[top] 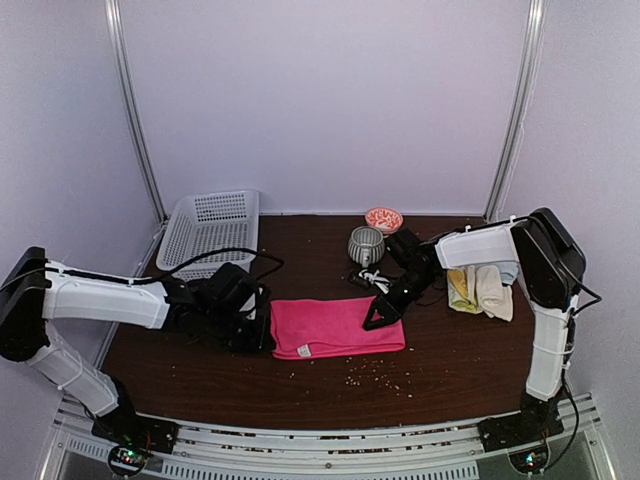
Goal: Roll the towels
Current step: Smooth out the towel at the center of the board.
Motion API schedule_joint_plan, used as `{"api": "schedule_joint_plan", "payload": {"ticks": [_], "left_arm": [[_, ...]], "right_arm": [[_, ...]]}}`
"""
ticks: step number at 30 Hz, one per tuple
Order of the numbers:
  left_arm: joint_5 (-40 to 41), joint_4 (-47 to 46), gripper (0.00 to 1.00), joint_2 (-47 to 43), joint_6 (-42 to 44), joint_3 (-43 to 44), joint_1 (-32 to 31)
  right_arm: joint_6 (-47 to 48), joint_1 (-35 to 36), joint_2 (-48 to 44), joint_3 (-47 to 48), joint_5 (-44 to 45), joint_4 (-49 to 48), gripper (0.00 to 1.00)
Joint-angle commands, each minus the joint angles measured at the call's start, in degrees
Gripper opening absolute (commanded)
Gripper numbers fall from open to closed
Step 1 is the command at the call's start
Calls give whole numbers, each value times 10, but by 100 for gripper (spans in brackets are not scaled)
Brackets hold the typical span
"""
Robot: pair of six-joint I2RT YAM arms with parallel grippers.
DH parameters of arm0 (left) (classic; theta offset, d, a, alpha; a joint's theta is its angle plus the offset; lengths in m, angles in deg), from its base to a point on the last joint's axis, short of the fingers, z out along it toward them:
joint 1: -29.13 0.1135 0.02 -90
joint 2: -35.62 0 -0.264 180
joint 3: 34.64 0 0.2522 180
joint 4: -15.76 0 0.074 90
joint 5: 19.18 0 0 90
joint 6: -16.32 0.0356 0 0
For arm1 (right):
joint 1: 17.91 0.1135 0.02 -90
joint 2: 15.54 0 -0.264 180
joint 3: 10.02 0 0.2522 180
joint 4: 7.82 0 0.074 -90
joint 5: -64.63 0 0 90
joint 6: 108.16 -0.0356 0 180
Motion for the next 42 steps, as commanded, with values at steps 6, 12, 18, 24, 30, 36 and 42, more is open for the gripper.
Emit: {"api": "schedule_joint_plan", "payload": {"ticks": [6,12,18,24,30,36,42], "left_arm": [[-45,22,6,22,9,104,12],[-44,16,2,91,-31,99,12],[-9,32,1,90,-47,90,12],[-8,27,13,99,-50,87,12],[-12,26,18,125,-49,94,12],[7,61,18,135,-41,111,12],[6,51,24,144,-49,110,13]], "right_arm": [[10,-3,9,13,-7,14,20],[12,-3,1,13,-1,14,21],[13,-3,3,12,-1,16,21],[14,-3,10,16,-3,19,21],[15,-4,11,16,-2,20,21],[16,-3,16,16,-1,21,21],[17,-3,22,18,-3,24,21]]}}
